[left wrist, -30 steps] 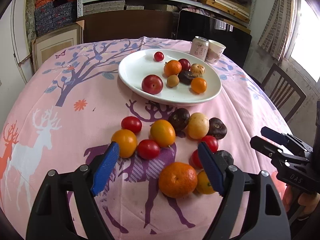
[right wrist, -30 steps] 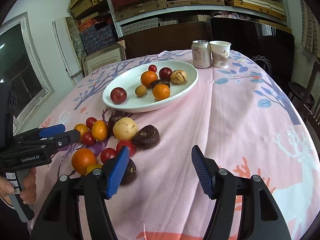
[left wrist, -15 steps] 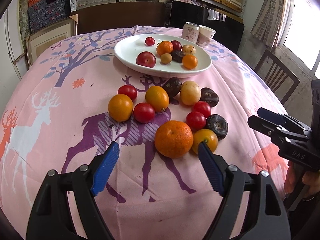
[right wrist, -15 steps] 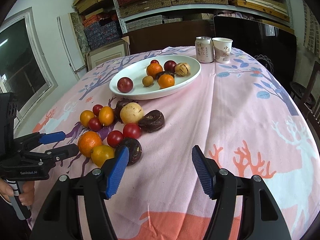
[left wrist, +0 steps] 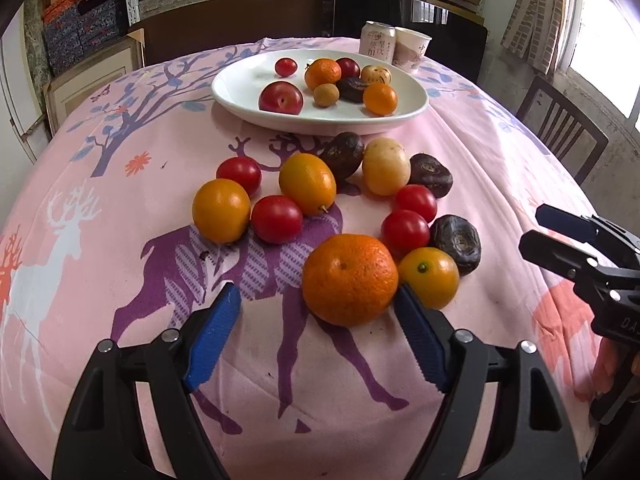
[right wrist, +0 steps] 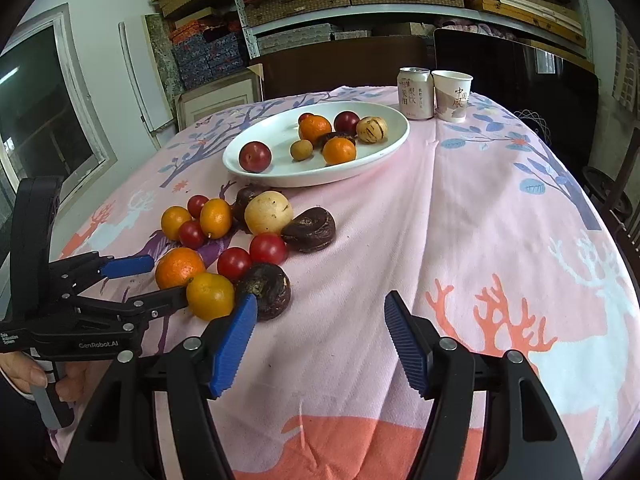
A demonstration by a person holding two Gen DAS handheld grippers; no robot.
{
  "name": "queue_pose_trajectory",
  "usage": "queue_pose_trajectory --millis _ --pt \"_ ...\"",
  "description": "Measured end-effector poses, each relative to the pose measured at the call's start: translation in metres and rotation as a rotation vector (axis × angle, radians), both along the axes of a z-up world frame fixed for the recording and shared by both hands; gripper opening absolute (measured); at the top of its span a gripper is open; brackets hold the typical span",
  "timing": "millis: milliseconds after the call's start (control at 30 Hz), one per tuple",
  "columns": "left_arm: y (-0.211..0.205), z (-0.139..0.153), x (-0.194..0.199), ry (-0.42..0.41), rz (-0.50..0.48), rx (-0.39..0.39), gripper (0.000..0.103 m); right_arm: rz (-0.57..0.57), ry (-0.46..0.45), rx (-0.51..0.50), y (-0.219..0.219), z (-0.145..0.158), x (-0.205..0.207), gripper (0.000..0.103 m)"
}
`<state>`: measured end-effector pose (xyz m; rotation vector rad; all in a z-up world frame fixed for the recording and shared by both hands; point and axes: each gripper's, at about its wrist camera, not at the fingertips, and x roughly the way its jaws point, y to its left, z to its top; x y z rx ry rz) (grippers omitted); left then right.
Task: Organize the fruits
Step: 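Move both open tools back over the remaining fruit cluster, then grasp the large orange with the left tool while the right grasps a dark brown fruit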
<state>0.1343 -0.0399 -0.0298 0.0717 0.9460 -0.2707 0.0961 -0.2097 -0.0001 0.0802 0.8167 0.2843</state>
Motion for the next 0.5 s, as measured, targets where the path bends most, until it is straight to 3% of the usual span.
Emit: queue_pose_trajectory --millis 67,100,133,233,500 --pt "-0.001 0.000 0.003 0.006 -0.020 -0.032 0.066 0.003 0.005 -0.001 0.001 -0.001 0.001 0.067" --pt "-0.003 0.000 0.004 0.009 -0.050 -0.052 0.051 0.004 0.009 -0.003 0.001 -0.002 0.001 0.067" --pt "-0.006 0.000 0.004 0.006 -0.063 -0.057 0.047 0.006 0.012 -0.006 0.002 -0.003 0.001 0.067" --pt "-0.011 -0.001 0.000 -0.018 -0.067 -0.029 0.046 0.018 0.019 -0.016 0.005 -0.003 0.001 0.067" --pt "0.000 0.004 0.001 -0.006 -0.039 -0.071 0.046 0.120 0.065 -0.129 0.032 -0.012 -0.002 0.067"
